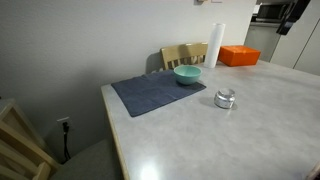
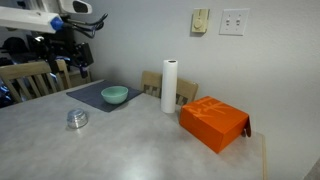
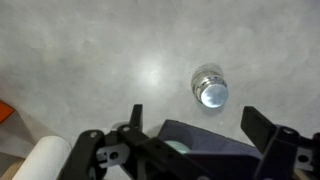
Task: Remove the silver lid from the silver container on the table
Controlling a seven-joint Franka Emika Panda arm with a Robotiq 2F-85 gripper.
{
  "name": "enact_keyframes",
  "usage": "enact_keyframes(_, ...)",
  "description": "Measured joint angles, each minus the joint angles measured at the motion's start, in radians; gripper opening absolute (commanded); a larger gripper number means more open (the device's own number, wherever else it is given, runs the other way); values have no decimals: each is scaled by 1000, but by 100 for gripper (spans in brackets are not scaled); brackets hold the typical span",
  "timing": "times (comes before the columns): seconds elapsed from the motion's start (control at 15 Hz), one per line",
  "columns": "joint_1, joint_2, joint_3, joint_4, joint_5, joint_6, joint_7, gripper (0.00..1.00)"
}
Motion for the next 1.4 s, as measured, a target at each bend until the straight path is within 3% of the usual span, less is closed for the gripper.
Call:
enact_keyframes(0.33,7,141,60,-3,0,86,30,100)
enact_keyframes(0.93,0,129,64,0,0,85,31,100)
enact_keyframes(1.4,2,182,108,3,0,68,31,100)
